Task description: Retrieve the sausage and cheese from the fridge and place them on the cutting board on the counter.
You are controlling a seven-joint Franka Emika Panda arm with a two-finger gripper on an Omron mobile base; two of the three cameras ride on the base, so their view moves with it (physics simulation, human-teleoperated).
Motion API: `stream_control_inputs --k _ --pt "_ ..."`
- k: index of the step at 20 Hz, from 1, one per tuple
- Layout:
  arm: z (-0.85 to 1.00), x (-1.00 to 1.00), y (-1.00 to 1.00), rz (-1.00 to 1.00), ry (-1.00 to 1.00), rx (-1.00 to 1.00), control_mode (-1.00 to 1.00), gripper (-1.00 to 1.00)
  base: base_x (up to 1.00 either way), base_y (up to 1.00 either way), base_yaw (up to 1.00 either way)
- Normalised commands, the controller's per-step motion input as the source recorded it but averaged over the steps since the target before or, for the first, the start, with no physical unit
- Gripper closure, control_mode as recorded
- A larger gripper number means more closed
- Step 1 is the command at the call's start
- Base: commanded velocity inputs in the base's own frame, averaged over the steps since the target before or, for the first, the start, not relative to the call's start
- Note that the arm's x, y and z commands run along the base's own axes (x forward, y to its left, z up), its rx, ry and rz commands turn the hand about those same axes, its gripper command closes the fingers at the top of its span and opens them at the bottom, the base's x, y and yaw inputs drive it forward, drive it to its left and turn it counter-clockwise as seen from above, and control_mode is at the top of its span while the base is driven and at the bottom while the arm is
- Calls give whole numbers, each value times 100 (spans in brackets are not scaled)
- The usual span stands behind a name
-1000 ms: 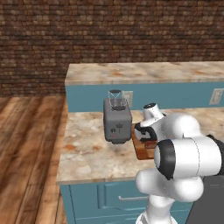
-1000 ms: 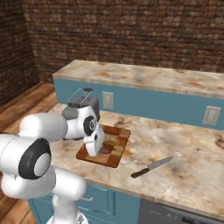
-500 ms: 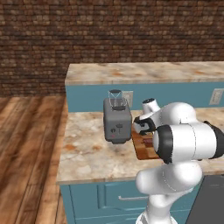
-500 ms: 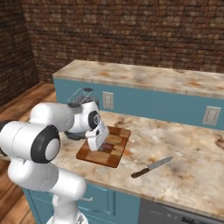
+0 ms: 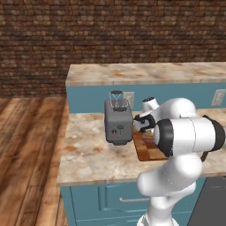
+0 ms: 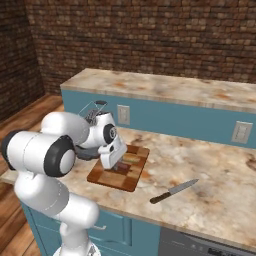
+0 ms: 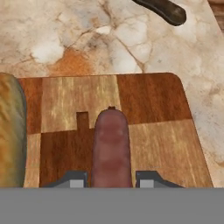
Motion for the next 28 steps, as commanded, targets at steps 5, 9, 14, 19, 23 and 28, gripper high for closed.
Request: stream_control_inputs --k 5,9,14,19,23,28 --pt "0 -22 -15 -3 0 2 -100 -100 0 0 0" --pt "12 -30 -2 -4 0 4 -100 -100 0 0 0" --pt "27 -38 0 0 0 1 -100 -100 0 0 0" --pt "43 -45 2 13 -1 0 -100 -100 0 0 0" --pt "32 -55 12 45 -2 -3 -100 -100 0 0 0" --pt "29 -50 11 61 -1 -1 -100 -100 0 0 0"
